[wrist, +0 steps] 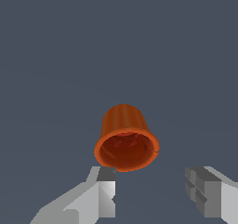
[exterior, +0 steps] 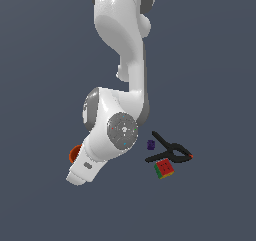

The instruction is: Pick up a designated object from a clutter of objects.

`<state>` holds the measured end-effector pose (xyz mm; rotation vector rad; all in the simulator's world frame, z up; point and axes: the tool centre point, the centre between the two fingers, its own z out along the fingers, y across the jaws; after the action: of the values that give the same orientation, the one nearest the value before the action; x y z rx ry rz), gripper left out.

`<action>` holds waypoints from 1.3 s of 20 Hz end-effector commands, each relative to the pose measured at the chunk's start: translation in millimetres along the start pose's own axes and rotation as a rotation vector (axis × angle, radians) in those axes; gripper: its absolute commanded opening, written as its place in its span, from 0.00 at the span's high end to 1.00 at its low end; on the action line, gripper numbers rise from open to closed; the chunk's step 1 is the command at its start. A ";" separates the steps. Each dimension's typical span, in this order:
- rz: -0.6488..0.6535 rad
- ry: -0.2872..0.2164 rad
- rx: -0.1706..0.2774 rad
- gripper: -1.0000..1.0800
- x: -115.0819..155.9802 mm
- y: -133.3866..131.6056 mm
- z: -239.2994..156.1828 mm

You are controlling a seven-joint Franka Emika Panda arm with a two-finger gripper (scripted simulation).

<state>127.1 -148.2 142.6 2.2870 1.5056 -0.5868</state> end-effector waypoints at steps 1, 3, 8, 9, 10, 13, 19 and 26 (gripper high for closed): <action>-0.077 -0.035 -0.006 0.38 -0.4 7.5 16.0; -0.129 -0.060 -0.009 0.38 -0.7 12.2 27.1; -0.232 -0.108 -0.011 0.38 -1.2 20.6 48.9; -0.248 -0.115 -0.011 0.38 -1.3 21.8 52.2; -0.262 -0.121 -0.011 0.38 -1.3 22.9 55.2; -0.294 -0.137 -0.011 0.38 -1.5 25.2 62.0; -0.310 -0.144 -0.009 0.38 -1.5 26.0 65.9; -0.314 -0.145 -0.010 0.38 -4.6 26.8 88.1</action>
<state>138.5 -200.8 76.7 1.9650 1.8001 -0.8058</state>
